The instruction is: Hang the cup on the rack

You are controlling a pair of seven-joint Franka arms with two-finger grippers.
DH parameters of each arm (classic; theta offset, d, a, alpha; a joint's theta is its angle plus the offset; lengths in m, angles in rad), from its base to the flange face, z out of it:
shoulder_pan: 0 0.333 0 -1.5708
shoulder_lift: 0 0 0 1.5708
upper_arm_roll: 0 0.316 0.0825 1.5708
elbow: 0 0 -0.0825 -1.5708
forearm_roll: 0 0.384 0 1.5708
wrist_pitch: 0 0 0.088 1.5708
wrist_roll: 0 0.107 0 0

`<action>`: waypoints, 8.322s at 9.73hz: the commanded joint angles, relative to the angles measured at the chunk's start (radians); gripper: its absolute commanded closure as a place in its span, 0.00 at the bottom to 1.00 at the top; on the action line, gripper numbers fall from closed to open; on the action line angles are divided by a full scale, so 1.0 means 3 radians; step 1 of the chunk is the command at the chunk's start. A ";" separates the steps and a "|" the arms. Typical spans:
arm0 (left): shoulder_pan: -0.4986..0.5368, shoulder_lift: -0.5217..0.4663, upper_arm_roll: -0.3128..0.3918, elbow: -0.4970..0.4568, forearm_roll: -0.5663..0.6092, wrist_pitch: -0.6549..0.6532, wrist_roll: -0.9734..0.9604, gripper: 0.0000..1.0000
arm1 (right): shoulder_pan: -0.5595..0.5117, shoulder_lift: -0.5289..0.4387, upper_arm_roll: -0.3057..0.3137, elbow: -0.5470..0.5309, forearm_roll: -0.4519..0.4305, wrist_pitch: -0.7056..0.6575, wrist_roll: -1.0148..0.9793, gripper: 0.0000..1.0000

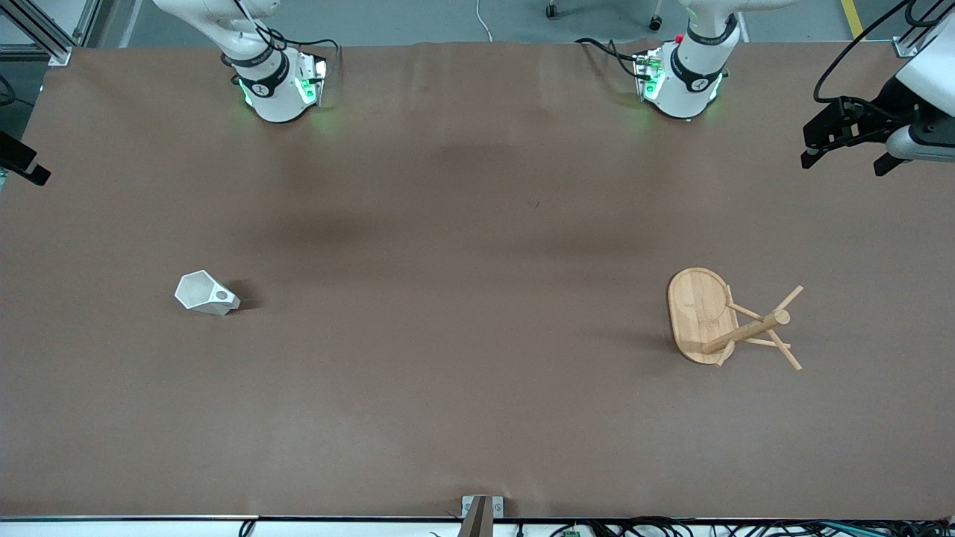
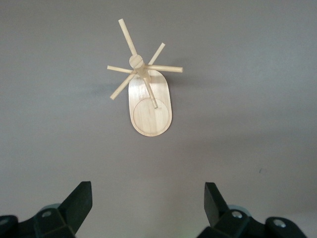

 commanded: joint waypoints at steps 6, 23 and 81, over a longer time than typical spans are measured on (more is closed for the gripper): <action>0.0120 0.0141 0.0017 0.0116 -0.0026 -0.0055 0.0052 0.00 | -0.0010 0.0034 0.0004 0.0023 -0.0063 -0.0043 -0.0207 0.00; 0.0105 0.0289 0.0012 0.0136 -0.0021 -0.0055 0.0042 0.00 | -0.0240 0.1204 0.0009 -0.2365 -0.0063 0.3606 -0.1016 0.17; -0.0708 0.1414 -0.1747 0.0489 -0.0466 0.1295 0.1433 1.00 | 0.0920 0.1062 0.0976 -0.0595 0.4023 0.1000 -0.0495 0.01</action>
